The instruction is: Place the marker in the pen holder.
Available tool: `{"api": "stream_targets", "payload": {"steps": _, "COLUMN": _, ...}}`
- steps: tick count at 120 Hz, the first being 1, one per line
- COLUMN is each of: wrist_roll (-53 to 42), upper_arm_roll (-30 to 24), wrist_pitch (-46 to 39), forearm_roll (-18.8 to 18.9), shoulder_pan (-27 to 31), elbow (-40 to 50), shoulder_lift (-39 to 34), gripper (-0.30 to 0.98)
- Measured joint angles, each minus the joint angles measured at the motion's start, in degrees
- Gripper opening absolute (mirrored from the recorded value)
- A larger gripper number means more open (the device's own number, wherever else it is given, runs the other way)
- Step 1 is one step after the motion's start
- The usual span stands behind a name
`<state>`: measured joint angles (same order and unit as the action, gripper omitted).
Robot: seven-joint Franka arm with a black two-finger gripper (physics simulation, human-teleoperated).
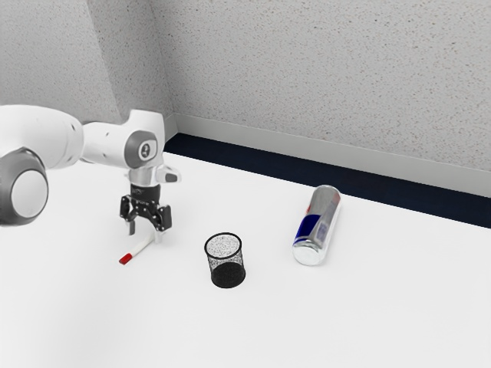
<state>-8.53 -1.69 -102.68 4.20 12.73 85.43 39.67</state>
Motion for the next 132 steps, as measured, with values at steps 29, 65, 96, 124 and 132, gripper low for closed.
{"api": "stream_targets", "payload": {"steps": 29, "wrist_roll": -5.0, "upper_arm_roll": 0.15, "wrist_pitch": -0.03, "forearm_roll": -0.05, "shoulder_pan": -0.06, "elbow": -0.24, "shoulder_lift": 0.15, "gripper": 0.51}}
{"api": "stream_targets", "payload": {"steps": 65, "wrist_roll": -8.81, "upper_arm_roll": 0.19, "wrist_pitch": -0.12, "forearm_roll": -0.13, "shoulder_pan": -0.16, "elbow": -0.09, "shoulder_lift": 0.18, "gripper": 0.25}}
{"api": "stream_targets", "payload": {"steps": 96, "wrist_roll": -10.8, "upper_arm_roll": 0.19, "wrist_pitch": -0.37, "forearm_roll": 0.13, "shoulder_pan": -0.49, "elbow": 0.01, "shoulder_lift": 0.54, "gripper": 0.12}}
{"api": "stream_targets", "payload": {"steps": 124, "wrist_roll": -11.82, "upper_arm_roll": 0.18, "wrist_pitch": -0.73, "forearm_roll": 1.26, "shoulder_pan": -1.0, "elbow": 0.41, "shoulder_lift": -0.11, "gripper": -0.05}}
{"api": "stream_targets", "payload": {"steps": 132, "wrist_roll": -11.9, "upper_arm_roll": 0.18, "wrist_pitch": -1.71, "forearm_roll": 2.23, "shoulder_pan": -1.79, "elbow": 3.67, "shoulder_lift": -4.9, "gripper": -0.07}}
